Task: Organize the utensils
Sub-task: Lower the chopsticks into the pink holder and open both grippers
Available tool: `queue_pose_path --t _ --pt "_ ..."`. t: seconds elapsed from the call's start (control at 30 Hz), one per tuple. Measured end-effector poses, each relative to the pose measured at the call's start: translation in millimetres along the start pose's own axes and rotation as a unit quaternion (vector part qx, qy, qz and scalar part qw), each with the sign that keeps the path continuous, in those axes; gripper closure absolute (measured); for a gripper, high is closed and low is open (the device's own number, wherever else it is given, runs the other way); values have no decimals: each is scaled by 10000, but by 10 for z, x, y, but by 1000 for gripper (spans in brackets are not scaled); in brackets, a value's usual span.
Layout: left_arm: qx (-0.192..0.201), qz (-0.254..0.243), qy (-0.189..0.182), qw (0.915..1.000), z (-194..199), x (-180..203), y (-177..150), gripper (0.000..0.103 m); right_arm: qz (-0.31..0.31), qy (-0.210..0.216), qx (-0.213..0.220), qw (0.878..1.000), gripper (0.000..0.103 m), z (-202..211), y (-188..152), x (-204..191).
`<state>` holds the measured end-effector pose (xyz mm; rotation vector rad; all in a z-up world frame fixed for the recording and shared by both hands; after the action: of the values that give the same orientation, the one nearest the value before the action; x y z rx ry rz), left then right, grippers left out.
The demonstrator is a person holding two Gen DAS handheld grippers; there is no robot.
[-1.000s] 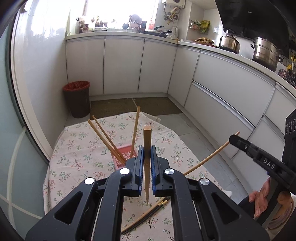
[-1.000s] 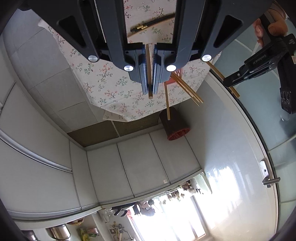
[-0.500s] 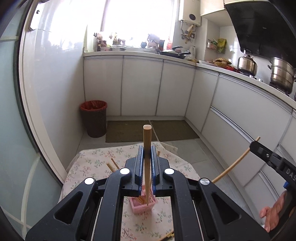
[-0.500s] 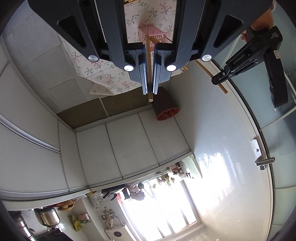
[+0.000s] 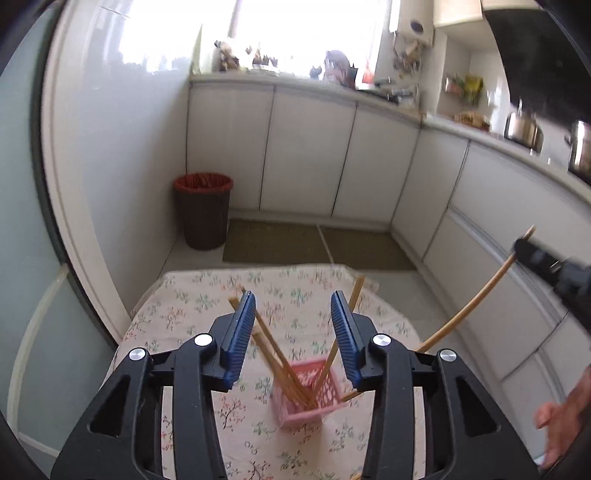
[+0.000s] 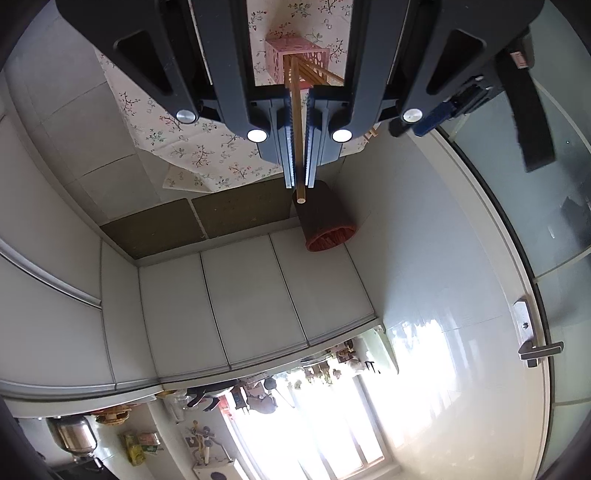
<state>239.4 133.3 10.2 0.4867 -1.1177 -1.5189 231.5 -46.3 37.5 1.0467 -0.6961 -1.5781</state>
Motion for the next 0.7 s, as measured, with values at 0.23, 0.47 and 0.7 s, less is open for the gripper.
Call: queue_pose_path --t 0.23,0.47,0.7 --pt "633 225 22 9977 356 -107 204 58 152 -38 -37 9999 98 -207 -45 -176" --pt "395 93 710 9966 233 -201 74 50 332 -109 -336 9988 98 -579 -389 -334" --pt "768 -169 1488 9857 453 -172 92 12 402 -296 -248 9984 94 -418 -366 -309"
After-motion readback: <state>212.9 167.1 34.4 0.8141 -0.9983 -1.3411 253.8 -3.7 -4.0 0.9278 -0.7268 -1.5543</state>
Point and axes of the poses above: each gripper's, at about its wrist camera, not at the fingertips, and z roughly against the way its jaws point, x to its right, y to its top, the point moved 3 cm from there along -z, roughly the way its jaws point, and after that the axes turned 11 degrees about -y, right-handed, at the moved point
